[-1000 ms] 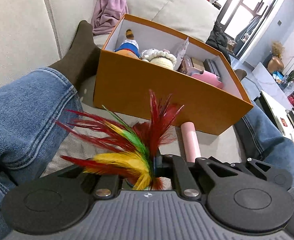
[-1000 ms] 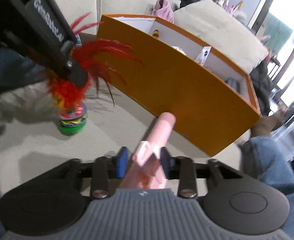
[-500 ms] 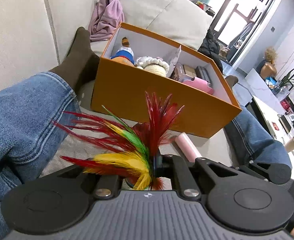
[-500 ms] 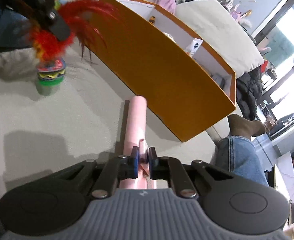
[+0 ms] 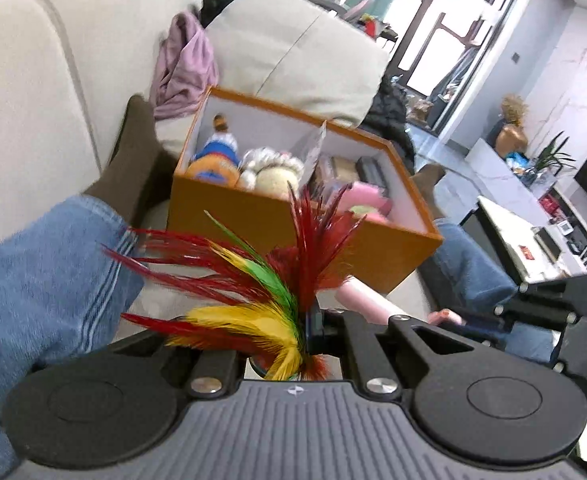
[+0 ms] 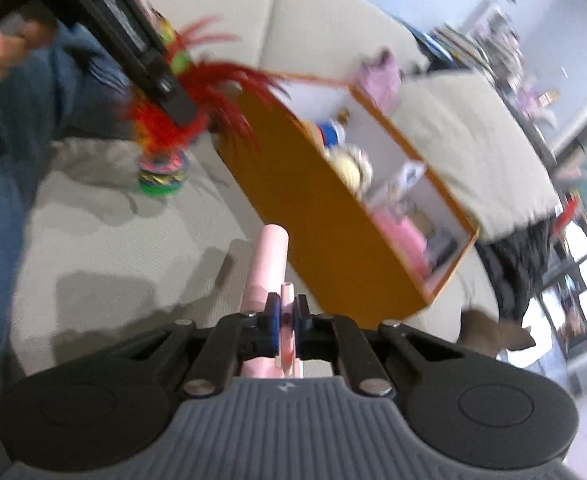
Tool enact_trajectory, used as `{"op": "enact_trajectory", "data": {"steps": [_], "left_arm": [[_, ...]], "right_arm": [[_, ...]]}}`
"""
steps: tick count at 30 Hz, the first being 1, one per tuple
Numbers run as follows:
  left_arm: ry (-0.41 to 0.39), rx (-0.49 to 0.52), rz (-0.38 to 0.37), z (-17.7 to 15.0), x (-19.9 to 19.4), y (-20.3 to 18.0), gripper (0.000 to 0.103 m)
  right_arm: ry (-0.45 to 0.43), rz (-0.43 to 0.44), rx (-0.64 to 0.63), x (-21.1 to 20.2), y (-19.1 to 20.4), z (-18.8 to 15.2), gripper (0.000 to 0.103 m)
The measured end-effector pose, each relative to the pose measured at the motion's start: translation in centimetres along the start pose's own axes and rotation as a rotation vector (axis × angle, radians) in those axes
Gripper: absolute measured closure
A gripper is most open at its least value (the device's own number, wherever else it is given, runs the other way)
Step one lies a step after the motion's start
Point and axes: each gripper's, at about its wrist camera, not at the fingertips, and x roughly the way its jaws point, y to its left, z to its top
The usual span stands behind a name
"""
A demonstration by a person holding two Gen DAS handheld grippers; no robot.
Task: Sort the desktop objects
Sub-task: 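Lift the feather toy and selfie stick and carry them over the orange box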
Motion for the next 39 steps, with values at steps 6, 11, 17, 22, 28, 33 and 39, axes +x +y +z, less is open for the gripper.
{"op": "enact_trajectory", "data": {"steps": [6, 11, 17, 22, 28, 33, 39], "left_arm": [[-0.061, 0.033, -0.036, 3.1, -1.5, -1.0, 0.094], [-0.103, 0.057, -0.038, 5.9, -2.0, -1.2, 0.094], [-0.156, 0.05, -0.044, 8.9, -2.4, -0.1, 0.094], [-0.157, 0.069, -0.042, 11.2, -1.2, 0.2, 0.094], [-0.126, 0.103, -0.041, 12.9, 1.6, -0.2, 0.094], [-0.08, 0.112, -0.042, 13.3, 4.2, -0.1, 0.094], [-0.022, 0.104, -0.045, 13.2, 6.9, 0.4, 0.094]], "right_arm": [[-0.054, -0.001, -0.109, -1.8, -2.8, 3.6, 0.097], [-0.13, -0.022, -0.169, -2.0, -5.3, 6.0, 0.097], [-0.186, 0.049, -0.208, 0.1, -9.6, 7.7, 0.097], [-0.145, 0.142, -0.26, 3.5, -11.5, 7.7, 0.097], [-0.092, 0.282, -0.297, 8.2, -11.8, 7.2, 0.097], [-0.072, 0.399, -0.343, 11.8, -11.5, 7.2, 0.097], [-0.029, 0.526, -0.371, 14.6, -11.2, 6.7, 0.097]]}}
